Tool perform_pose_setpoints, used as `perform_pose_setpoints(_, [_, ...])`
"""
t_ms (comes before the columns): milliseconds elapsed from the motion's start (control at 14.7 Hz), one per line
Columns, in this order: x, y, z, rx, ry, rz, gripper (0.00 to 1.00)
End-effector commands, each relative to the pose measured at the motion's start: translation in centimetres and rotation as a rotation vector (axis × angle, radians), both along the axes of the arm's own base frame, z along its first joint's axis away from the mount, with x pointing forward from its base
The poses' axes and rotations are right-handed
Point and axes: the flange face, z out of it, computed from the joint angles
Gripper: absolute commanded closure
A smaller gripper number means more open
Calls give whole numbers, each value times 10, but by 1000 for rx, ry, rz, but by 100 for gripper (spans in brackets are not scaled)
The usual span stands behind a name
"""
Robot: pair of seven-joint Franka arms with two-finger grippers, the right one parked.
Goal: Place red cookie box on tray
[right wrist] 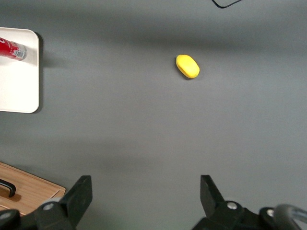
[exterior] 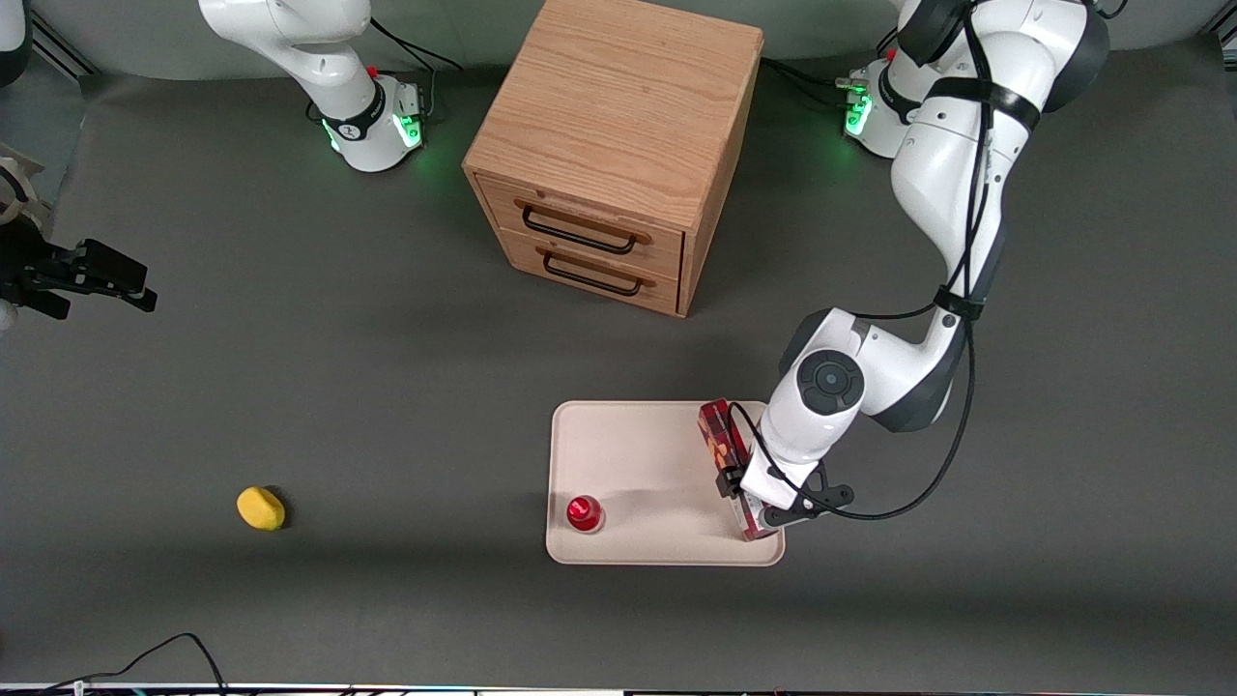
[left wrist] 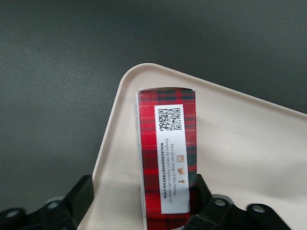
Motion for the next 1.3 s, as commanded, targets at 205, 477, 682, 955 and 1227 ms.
perform_pose_setpoints(205, [-25,14,112,111,161,-2,0])
perform_pose_setpoints(477, [-60,59,216,105,291,-162,0])
perform_pose_setpoints(682, [-87,126,279,77,336,-268,0])
perform_pose_setpoints(955, [-145,214,317,87,328,-318,0])
perform_pose_setpoints(1227, [-162,304,336,99,314,-435,0])
